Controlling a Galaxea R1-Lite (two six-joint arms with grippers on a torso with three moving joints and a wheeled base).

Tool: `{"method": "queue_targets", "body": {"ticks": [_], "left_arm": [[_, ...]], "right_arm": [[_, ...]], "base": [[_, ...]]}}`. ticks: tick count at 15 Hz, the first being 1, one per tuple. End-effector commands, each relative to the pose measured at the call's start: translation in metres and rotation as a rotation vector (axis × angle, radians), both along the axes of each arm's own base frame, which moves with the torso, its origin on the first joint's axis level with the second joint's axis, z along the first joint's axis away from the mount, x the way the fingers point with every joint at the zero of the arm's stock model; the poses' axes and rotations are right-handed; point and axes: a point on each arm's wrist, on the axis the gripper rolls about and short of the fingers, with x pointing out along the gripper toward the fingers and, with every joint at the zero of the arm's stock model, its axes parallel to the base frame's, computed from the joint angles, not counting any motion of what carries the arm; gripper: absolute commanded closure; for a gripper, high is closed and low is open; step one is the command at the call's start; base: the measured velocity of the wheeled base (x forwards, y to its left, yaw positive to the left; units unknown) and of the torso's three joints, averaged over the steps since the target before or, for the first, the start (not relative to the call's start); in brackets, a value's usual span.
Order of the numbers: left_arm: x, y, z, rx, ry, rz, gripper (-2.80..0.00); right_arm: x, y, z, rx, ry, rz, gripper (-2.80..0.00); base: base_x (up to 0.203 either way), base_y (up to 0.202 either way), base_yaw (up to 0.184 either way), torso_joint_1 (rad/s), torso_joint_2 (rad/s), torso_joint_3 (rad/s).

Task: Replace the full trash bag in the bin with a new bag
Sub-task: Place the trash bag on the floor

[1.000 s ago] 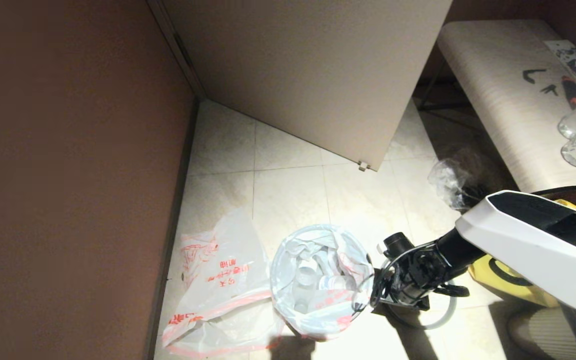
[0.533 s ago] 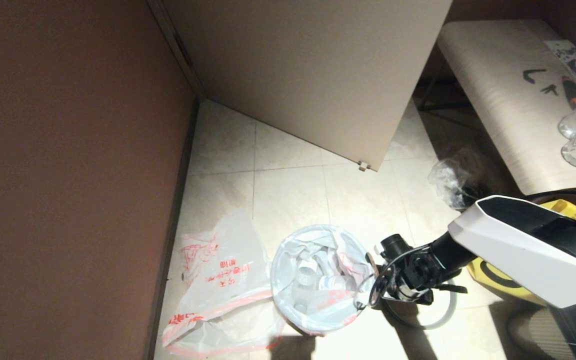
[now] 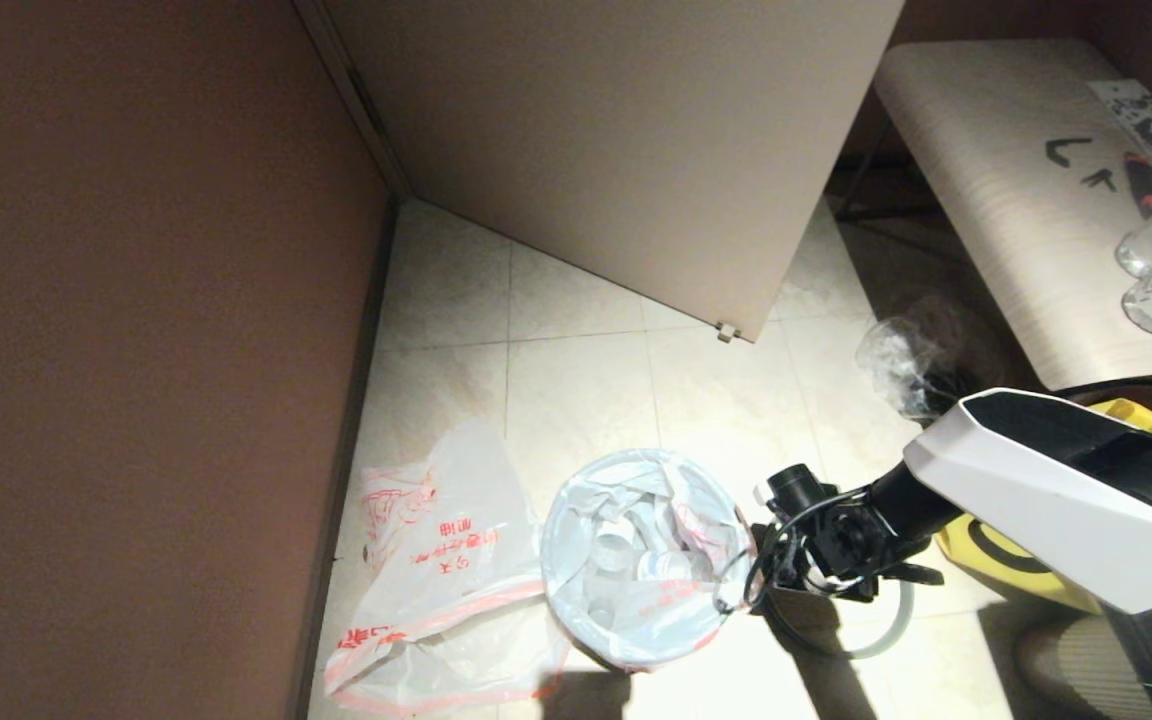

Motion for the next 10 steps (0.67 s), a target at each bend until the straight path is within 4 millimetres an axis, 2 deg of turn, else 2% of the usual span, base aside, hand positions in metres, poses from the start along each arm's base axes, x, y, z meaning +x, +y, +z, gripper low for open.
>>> {"method": "queue_targets", "body": {"ticks": [1,4,10], "left_arm": [[0.0,0.0,0.0,0.0,0.002,0.0,0.0],[0.0,0.0,0.0,0.0,0.002,0.0,0.0],[0.0,0.0,0.0,0.0,0.002,0.0,0.0]], "right_arm": [[-0.001,0.0,0.007,0.02,-0.005,0.005,-2.8],[-0.015,0.0,0.014,0.069,0.033,0.028,-2.8],[-0.018,0.006,0.0,0.092,0.079,0.057,-2.8]], "base": [[0.0,0.0,0.0,0.0,0.0,0.0],[0.0,0.0,0.0,0.0,0.0,0.0],[0.0,0.0,0.0,0.0,0.0,0.0]]}}
